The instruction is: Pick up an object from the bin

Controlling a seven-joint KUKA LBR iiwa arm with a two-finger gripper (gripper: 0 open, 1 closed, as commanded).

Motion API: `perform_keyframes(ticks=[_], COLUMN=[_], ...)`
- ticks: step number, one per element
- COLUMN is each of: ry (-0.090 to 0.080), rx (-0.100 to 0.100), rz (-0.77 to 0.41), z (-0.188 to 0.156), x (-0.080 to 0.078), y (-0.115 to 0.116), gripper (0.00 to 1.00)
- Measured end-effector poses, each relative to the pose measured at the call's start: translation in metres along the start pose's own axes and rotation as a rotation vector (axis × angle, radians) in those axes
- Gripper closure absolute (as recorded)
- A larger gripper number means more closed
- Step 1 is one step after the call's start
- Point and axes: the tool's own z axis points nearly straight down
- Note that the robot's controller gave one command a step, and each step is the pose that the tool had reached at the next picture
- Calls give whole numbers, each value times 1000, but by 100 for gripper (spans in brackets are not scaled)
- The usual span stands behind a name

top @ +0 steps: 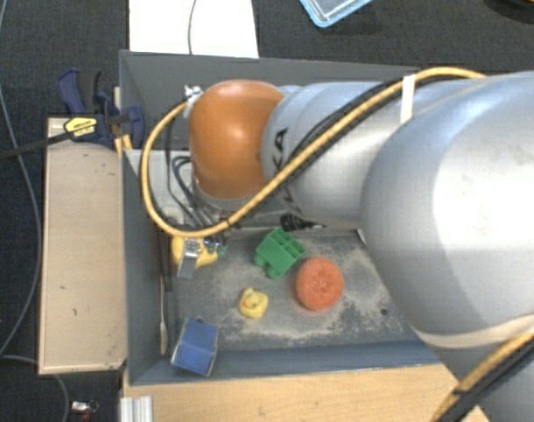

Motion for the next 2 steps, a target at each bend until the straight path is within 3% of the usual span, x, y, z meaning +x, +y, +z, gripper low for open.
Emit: perform_keyframes(ticks=[1, 2], ry=[-2, -1], rx=[0, -2], rz=[225, 52], z=[3, 63], x=[0, -12], y=[2, -9], gripper=[0, 0])
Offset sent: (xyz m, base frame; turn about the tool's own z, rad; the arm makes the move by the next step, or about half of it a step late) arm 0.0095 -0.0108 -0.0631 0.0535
